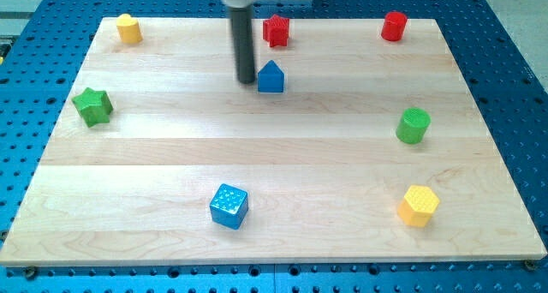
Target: Slide the yellow hexagon to the bottom left corner
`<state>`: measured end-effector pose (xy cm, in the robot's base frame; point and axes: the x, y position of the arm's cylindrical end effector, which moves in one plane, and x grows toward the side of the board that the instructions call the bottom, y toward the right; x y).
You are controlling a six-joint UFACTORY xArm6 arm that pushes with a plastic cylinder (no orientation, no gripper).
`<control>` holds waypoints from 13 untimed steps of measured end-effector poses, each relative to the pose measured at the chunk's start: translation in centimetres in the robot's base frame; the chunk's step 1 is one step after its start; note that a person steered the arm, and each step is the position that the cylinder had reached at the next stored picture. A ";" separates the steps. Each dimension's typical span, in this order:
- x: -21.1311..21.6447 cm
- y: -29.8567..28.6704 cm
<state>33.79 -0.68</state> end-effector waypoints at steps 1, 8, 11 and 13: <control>0.3 4.1; 17.7 10.5; 25.9 30.4; 28.0 19.4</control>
<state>61.77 18.77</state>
